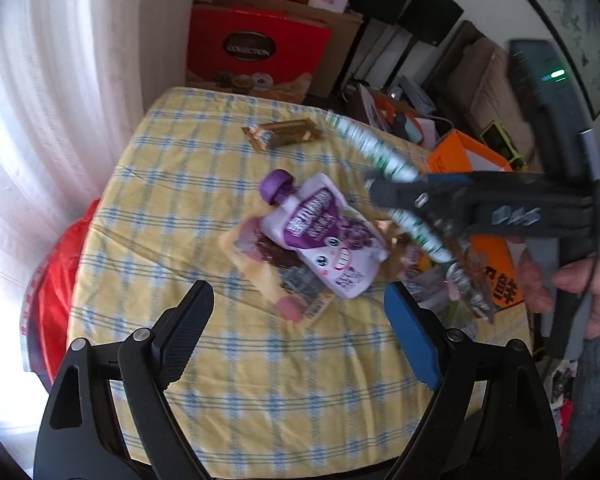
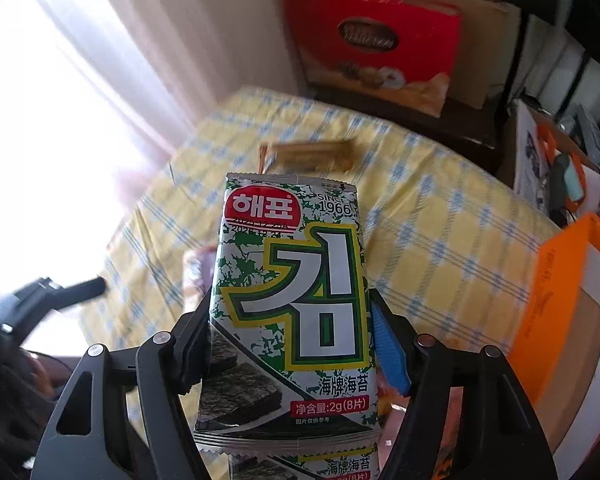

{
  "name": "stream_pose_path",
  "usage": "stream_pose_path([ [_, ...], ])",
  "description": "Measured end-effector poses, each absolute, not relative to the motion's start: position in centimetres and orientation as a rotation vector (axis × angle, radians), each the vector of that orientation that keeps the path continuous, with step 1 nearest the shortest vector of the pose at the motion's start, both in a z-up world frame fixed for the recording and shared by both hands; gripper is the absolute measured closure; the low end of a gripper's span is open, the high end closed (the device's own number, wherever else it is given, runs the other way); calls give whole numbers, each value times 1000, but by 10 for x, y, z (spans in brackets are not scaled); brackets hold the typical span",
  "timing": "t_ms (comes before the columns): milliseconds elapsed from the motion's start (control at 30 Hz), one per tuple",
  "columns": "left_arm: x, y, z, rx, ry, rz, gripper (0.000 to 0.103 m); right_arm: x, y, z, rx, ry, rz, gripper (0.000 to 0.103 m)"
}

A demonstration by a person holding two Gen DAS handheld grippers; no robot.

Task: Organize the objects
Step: 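Grasp the stacked green seaweed packets with the right tool and lift, then carry the seaweed packets with the right tool over the orange box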

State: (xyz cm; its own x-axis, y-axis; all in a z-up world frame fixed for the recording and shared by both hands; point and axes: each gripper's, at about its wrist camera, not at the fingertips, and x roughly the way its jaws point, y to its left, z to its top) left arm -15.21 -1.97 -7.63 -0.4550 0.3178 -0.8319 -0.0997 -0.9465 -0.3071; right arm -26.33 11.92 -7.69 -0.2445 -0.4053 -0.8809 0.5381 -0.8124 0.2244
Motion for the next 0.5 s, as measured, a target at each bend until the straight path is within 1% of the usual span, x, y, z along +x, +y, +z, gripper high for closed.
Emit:
stream_pose_path([
  [133,-151,-9,-73,-1458,-396,2398,17,-257,139,-52,1397,62,-2122,32],
  [233,-146,4,-66,-1405,-466,2302,17,-253,146,-45,1403,28,-2160,32],
  [300,-143,16,-61,-1378,-450,2286,16,-251,145,-47,1410,23,-2184,32],
  [433,-143,38,-64,-1397,-341,2284,16,-252,145,-62,1451,-41,-2170,32],
  [500,-145,41,-72,-1428,-343,2272,18,-252,144,-72,1471,-102,-2131,32],
])
